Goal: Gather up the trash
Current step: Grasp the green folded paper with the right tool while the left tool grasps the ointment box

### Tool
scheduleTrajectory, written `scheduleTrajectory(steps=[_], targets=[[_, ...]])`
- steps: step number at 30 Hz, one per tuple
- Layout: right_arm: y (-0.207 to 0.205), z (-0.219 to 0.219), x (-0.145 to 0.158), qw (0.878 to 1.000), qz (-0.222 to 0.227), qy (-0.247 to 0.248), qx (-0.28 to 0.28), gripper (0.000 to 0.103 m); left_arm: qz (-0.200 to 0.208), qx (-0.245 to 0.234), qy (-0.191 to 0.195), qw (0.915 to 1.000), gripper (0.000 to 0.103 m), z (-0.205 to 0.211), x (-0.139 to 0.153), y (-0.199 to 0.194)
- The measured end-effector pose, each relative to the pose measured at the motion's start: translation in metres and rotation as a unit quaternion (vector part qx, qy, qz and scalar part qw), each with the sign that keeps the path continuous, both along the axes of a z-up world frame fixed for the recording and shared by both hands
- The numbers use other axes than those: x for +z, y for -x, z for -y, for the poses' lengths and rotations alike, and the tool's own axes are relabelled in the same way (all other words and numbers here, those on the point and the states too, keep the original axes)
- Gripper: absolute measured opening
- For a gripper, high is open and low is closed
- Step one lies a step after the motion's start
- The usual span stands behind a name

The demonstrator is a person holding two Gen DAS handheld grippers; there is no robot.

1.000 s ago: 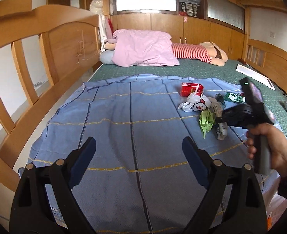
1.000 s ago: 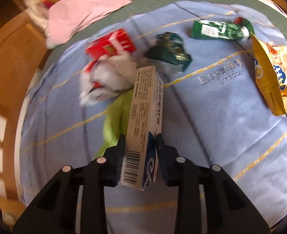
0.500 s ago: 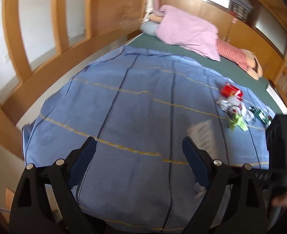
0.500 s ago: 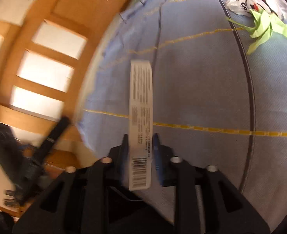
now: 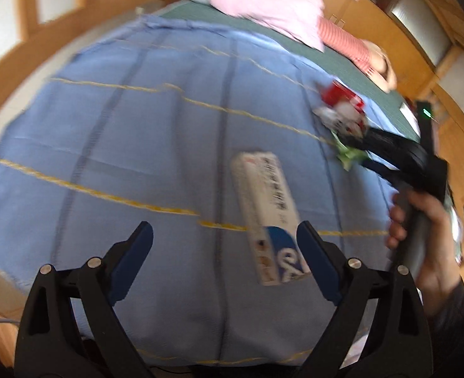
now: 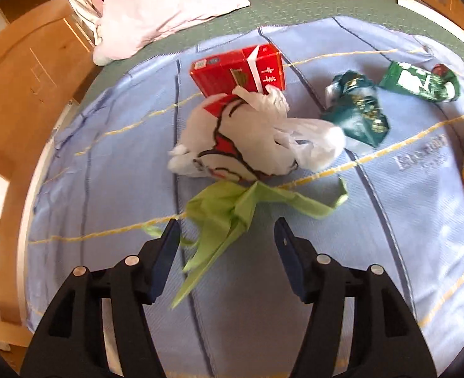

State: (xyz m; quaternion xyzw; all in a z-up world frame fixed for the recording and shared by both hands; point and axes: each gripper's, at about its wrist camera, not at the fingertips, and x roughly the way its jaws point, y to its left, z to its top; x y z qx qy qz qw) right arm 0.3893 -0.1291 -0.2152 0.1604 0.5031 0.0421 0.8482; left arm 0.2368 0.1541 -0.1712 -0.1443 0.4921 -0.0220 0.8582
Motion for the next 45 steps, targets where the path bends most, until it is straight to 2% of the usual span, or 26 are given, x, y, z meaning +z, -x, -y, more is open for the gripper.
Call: scheduleTrajectory(steps=[1, 2, 5, 8, 11, 13, 15, 17, 19, 20, 21, 23, 26, 30, 31, 33, 34, 36, 41, 43, 44, 45], targets=[[0.001, -0.002, -0.003, 1.0, 0.003, 0.005, 0.001, 0.035, 0.0, -0.007, 0.001, 1.0, 0.092, 0.006, -0.003, -0.003], [0.001, -0.002, -0.004, 1.0, 0.002, 0.007, 0.004, 0.025, 0.002, -0.015, 0.001, 0.9999, 0.092, 0.01, -0.005, -0.006], [0.018, -0.008, -0.002, 0.999, -0.001, 0.035, 0.024, 0.022, 0.001, -0.036, -0.001, 0.9993, 0.092, 0.022, -0.015, -0.014], [0.04, -0.022, 0.009, 0.994, 0.011, 0.091, 0.053, 0.022, -0.031, -0.045, 0.016, 0.9984, 0.092, 0.024, -0.031, -0.022], [0.08, -0.04, 0.038, 0.979, 0.061, 0.17, 0.092, 0.022, -0.047, -0.045, 0.039, 0.9971, 0.091, 0.022, -0.04, -0.028], [0.103, -0.044, 0.053, 0.971, 0.089, 0.193, 0.108, 0.022, -0.049, -0.052, 0.036, 0.9968, 0.088, 0.026, -0.043, -0.029], [0.125, -0.047, 0.065, 0.968, 0.106, 0.194, 0.122, 0.021, -0.048, -0.058, 0.015, 0.997, 0.079, 0.031, -0.045, -0.03], [0.148, -0.047, 0.075, 0.967, 0.119, 0.183, 0.132, 0.021, -0.041, -0.062, -0.01, 0.9972, 0.077, 0.037, -0.047, -0.029], [0.163, -0.047, 0.082, 0.967, 0.128, 0.176, 0.132, 0.021, -0.038, -0.061, -0.031, 0.9969, 0.063, 0.039, -0.048, -0.029], [0.169, -0.045, 0.084, 0.967, 0.131, 0.173, 0.131, 0.021, -0.037, -0.06, -0.042, 0.9966, 0.048, 0.038, -0.048, -0.028], [0.178, -0.042, 0.088, 0.968, 0.134, 0.168, 0.13, 0.021, -0.037, -0.059, -0.056, 0.996, 0.038, 0.038, -0.048, -0.027], [0.189, -0.038, 0.091, 0.969, 0.138, 0.162, 0.123, 0.021, -0.032, -0.062, -0.069, 0.9952, 0.033, 0.037, -0.049, -0.026], [0.195, -0.032, 0.093, 0.973, 0.14, 0.149, 0.111, 0.021, -0.028, -0.054, -0.065, 0.9961, 0.022, 0.029, -0.046, -0.023], [0.205, -0.021, 0.092, 0.979, 0.129, 0.123, 0.096, 0.021, -0.034, -0.047, -0.013, 0.9983, 0.022, 0.017, -0.041, -0.016], [0.207, -0.018, 0.09, 0.981, 0.124, 0.117, 0.093, 0.021, -0.039, -0.048, 0.002, 0.9981, 0.026, 0.014, -0.04, -0.014], [0.209, -0.014, 0.087, 0.984, 0.118, 0.103, 0.086, 0.022, -0.052, -0.043, 0.03, 0.9973, 0.078, 0.007, -0.039, -0.009], [0.209, -0.013, 0.086, 0.985, 0.116, 0.099, 0.085, 0.022, -0.051, -0.032, 0.043, 0.9972, 0.081, 0.002, -0.037, -0.006], [0.211, -0.012, 0.082, 0.986, 0.111, 0.093, 0.083, 0.022, -0.044, -0.021, 0.049, 0.9976, 0.082, -0.005, -0.032, -0.005], [0.212, -0.015, 0.074, 0.988, 0.1, 0.084, 0.084, 0.022, -0.027, -0.003, -0.008, 0.9996, 0.082, -0.003, -0.035, -0.023], [0.213, -0.016, 0.073, 0.988, 0.097, 0.082, 0.086, 0.022, -0.027, -0.001, -0.043, 0.9987, 0.081, 0.004, -0.041, -0.027], [0.213, -0.016, 0.073, 0.988, 0.097, 0.081, 0.087, 0.022, -0.029, -0.007, -0.058, 0.9979, 0.072, 0.007, -0.043, -0.028], [0.214, -0.017, 0.073, 0.988, 0.097, 0.081, 0.088, 0.022, -0.032, -0.015, -0.075, 0.9965, 0.053, 0.012, -0.045, -0.03]])
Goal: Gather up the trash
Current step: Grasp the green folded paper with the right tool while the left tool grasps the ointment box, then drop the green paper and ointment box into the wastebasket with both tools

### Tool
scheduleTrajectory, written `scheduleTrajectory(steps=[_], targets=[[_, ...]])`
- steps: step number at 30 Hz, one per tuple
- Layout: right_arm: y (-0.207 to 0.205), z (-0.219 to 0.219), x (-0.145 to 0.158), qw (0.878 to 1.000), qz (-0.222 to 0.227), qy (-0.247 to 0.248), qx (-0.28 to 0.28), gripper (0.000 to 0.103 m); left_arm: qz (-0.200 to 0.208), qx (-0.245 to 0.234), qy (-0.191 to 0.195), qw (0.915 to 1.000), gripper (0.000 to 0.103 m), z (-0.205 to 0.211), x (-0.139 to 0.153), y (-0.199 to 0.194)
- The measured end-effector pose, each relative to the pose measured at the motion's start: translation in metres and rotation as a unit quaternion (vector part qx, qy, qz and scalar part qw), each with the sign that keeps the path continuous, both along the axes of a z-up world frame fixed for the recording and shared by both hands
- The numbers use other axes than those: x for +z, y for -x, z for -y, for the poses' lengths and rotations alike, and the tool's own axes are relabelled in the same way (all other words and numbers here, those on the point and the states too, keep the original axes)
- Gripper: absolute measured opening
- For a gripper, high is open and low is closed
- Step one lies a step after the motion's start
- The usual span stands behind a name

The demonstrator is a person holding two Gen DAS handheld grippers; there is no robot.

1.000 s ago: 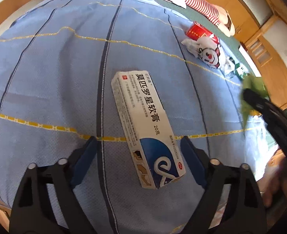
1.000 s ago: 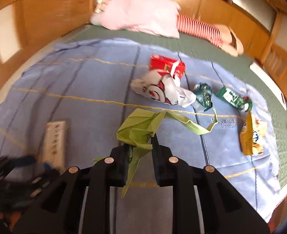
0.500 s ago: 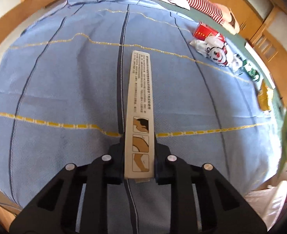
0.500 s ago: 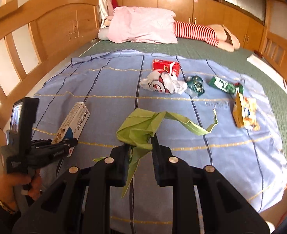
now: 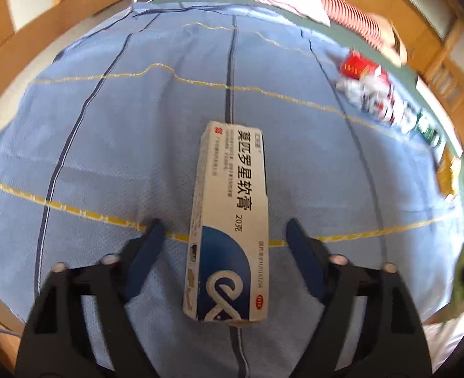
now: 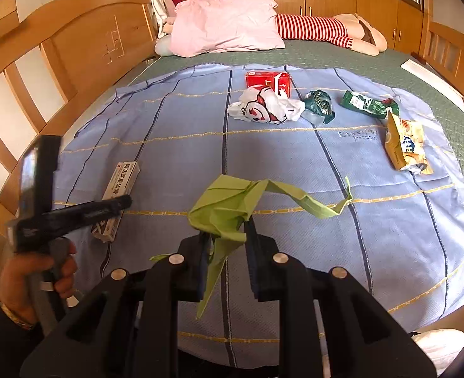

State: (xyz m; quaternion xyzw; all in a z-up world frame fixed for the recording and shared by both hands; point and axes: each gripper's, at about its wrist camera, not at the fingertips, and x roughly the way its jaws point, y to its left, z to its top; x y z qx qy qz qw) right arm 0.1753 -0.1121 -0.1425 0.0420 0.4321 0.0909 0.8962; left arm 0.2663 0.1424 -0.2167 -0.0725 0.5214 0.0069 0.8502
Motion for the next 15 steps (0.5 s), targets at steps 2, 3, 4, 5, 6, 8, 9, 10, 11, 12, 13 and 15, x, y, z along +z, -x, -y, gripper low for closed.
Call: scheduleTrajectory(steps=[2, 3, 4, 5, 6, 8, 9, 10, 11, 12, 13, 15], targets=[[0.002, 0.0, 0.001, 1.0, 0.002, 0.0, 0.001, 0.022, 0.004, -0.012, -0.046, 0.9989, 0.044, 0.007, -0.002, 0.001], [0.003, 0.001, 0.002, 1.0, 0.005, -0.001, 0.001, 0.022, 0.009, -0.014, -0.053, 0.9984, 0.042, 0.008, 0.001, 0.002], [0.005, 0.002, 0.004, 1.0, 0.008, -0.003, 0.001, 0.022, 0.012, -0.014, -0.048, 0.9987, 0.041, 0.005, 0.004, 0.006], [0.007, 0.002, 0.006, 1.0, 0.011, -0.004, 0.001, 0.022, 0.017, -0.014, -0.037, 0.9991, 0.041, 0.002, 0.007, 0.008], [0.01, 0.004, 0.009, 1.0, 0.015, -0.005, 0.001, 0.021, 0.029, -0.011, -0.026, 0.9992, 0.041, 0.0, 0.015, 0.012], [0.015, 0.005, 0.014, 1.0, 0.022, -0.008, 0.001, 0.021, 0.055, -0.013, -0.026, 0.9981, 0.041, -0.002, 0.03, 0.025], [0.019, 0.007, 0.019, 1.0, 0.029, -0.011, 0.003, 0.021, 0.071, -0.017, -0.033, 0.9968, 0.041, -0.001, 0.04, 0.034], [0.022, 0.008, 0.022, 0.999, 0.034, -0.012, 0.004, 0.022, 0.088, -0.022, -0.044, 0.9949, 0.041, 0.002, 0.052, 0.045], [0.026, 0.01, 0.026, 0.999, 0.04, -0.013, 0.006, 0.021, 0.102, -0.026, -0.057, 0.9928, 0.041, 0.004, 0.062, 0.056], [0.032, 0.011, 0.032, 0.999, 0.048, -0.014, 0.009, 0.021, 0.119, -0.029, -0.07, 0.99, 0.041, 0.006, 0.074, 0.068], [0.037, 0.013, 0.037, 0.998, 0.057, -0.014, 0.011, 0.022, 0.138, -0.027, -0.076, 0.9871, 0.041, 0.009, 0.087, 0.082], [0.049, 0.018, 0.047, 0.997, 0.07, -0.018, 0.019, 0.022, 0.166, -0.017, -0.071, 0.9835, 0.041, 0.014, 0.109, 0.109]])
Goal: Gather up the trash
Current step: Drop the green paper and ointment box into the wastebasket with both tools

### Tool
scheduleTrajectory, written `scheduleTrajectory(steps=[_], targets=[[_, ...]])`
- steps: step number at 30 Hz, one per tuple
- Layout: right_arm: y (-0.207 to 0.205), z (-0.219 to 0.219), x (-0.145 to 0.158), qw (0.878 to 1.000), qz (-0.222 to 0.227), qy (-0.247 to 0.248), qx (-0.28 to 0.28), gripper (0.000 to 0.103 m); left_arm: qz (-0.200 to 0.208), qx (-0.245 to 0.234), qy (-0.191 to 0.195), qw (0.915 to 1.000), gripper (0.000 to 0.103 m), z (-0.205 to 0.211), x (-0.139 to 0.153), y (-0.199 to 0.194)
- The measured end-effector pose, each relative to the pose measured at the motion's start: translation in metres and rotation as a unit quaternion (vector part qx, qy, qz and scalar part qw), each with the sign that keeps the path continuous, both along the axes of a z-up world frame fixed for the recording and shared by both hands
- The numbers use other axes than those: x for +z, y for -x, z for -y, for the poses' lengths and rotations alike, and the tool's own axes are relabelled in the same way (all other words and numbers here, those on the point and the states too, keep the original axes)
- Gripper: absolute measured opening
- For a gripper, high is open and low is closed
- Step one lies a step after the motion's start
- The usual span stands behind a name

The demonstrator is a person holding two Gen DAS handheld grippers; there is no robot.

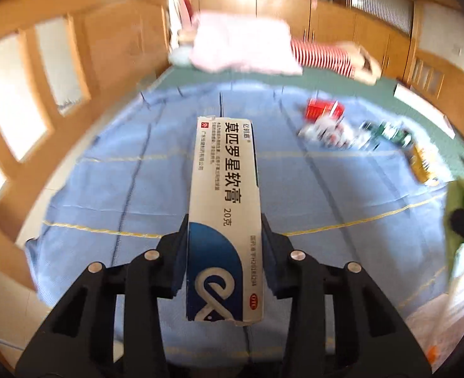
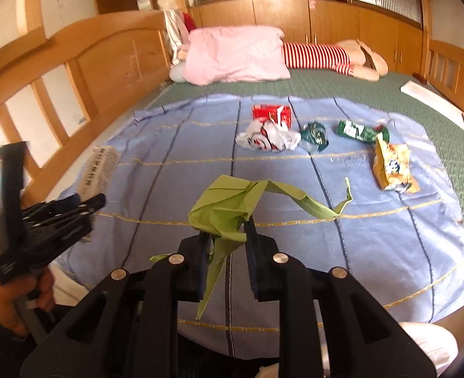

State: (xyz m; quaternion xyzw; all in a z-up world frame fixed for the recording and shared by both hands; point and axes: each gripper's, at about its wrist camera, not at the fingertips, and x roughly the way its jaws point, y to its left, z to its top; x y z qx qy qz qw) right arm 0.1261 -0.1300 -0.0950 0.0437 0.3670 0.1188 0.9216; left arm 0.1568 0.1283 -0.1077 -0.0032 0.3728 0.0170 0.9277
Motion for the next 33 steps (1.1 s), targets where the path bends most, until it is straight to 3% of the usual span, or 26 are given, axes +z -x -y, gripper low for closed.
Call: scheduleTrajectory(steps=[4, 9, 17, 22, 25, 27, 29, 31, 33], targets=[[0.023, 0.012, 0.021, 0.999, 0.028, -0.006, 0.013, 0.022, 0.042, 0.011, 0.02, 0.9989, 0.041, 0.016, 0.037, 0.056], [0.059, 0.033, 0.047, 0.997, 0.069, -0.017, 0.025, 0.022, 0.086, -0.01, 0.016, 0.9961, 0.041, 0.05, 0.076, 0.107], [0.112, 0.079, 0.069, 0.994, 0.103, -0.008, 0.018, 0.022, 0.119, -0.056, 0.01, 0.9913, 0.041, 0.098, 0.106, 0.15], [0.13, 0.103, 0.056, 0.997, 0.076, 0.01, 0.017, 0.022, 0.12, -0.088, 0.008, 0.9888, 0.041, 0.122, 0.11, 0.165], [0.137, 0.113, 0.029, 1.0, 0.019, 0.012, 0.017, 0.022, 0.115, -0.103, 0.009, 0.9881, 0.041, 0.131, 0.107, 0.168], [0.137, 0.117, 0.003, 0.999, -0.04, 0.011, 0.021, 0.027, 0.107, -0.115, 0.015, 0.9875, 0.041, 0.135, 0.104, 0.168], [0.137, 0.12, -0.016, 0.996, -0.081, 0.023, 0.017, 0.05, 0.098, -0.129, 0.022, 0.9866, 0.041, 0.138, 0.101, 0.167], [0.143, 0.129, -0.023, 0.996, -0.085, 0.025, -0.004, 0.064, 0.084, -0.149, 0.036, 0.9846, 0.041, 0.143, 0.097, 0.166], [0.148, 0.148, -0.013, 0.997, -0.064, -0.003, -0.037, 0.069, 0.061, -0.174, 0.062, 0.9809, 0.041, 0.148, 0.091, 0.164]])
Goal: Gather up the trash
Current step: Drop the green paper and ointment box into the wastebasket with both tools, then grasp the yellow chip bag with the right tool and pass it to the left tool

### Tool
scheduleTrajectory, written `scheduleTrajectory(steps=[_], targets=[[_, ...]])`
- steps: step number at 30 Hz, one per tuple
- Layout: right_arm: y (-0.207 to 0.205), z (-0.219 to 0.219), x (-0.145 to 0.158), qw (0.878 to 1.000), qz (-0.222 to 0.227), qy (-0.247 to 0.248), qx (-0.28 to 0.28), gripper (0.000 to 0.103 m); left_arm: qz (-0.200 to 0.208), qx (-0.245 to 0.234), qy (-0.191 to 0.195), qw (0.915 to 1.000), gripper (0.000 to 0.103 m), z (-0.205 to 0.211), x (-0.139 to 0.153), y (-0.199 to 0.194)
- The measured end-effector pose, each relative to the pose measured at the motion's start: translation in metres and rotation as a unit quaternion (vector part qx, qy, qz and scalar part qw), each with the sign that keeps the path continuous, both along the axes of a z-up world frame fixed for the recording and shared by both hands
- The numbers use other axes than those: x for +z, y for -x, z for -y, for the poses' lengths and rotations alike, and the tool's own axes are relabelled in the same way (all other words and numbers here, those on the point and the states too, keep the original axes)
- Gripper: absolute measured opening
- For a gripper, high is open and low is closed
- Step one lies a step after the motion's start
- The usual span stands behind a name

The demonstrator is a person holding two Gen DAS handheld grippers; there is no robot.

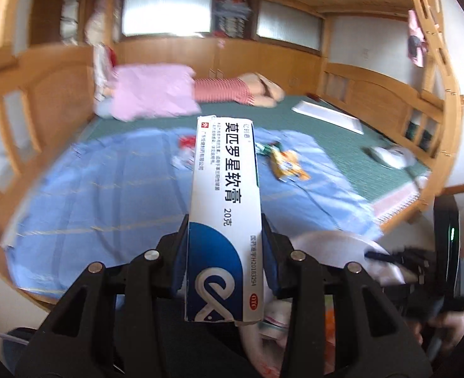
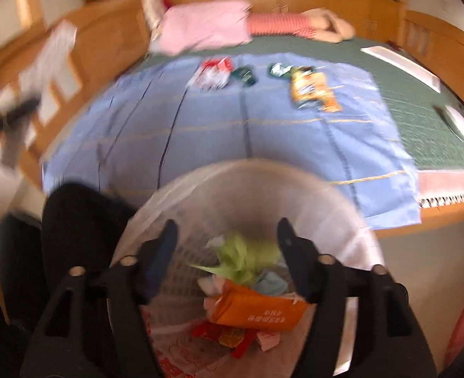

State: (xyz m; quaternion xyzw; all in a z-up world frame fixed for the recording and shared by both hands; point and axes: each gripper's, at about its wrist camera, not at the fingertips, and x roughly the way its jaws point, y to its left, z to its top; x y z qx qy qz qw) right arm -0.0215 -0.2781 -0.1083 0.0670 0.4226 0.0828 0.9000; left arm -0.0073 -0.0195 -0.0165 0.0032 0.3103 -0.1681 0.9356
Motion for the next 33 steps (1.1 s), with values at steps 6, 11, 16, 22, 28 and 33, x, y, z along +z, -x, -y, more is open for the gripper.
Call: scheduleTrajectory(steps=[6, 11, 16, 22, 28, 33], targets=[[0.009, 0.059, 0.038, 0.988, 0.08, -0.053, -0.12, 0.072, -0.098, -0.131, 0.031, 0.986, 0.043, 0.03, -0.038, -0.01], [0.004, 0.078, 0.038, 0.982, 0.084, -0.065, -0.156, 0.073, -0.186, -0.248, 0.015, 0.9507, 0.067, 0.075, -0.084, -0.005], [-0.009, 0.079, 0.027, 0.983, 0.062, -0.069, -0.157, 0.073, -0.182, -0.231, 0.005, 0.9559, 0.084, 0.069, -0.093, -0.021], [-0.07, 0.074, 0.034, 0.988, 0.05, -0.066, -0.128, 0.073, -0.153, -0.095, 0.043, 0.9827, 0.087, 0.0, -0.084, -0.089], [-0.204, 0.079, 0.012, 0.989, 0.016, -0.069, -0.128, 0.073, -0.136, 0.051, 0.032, 0.9889, 0.087, -0.083, -0.095, -0.164], [-0.315, 0.092, -0.046, 0.984, -0.023, -0.036, -0.174, 0.073, -0.155, 0.101, 0.066, 0.9805, 0.087, -0.145, -0.117, -0.212]])
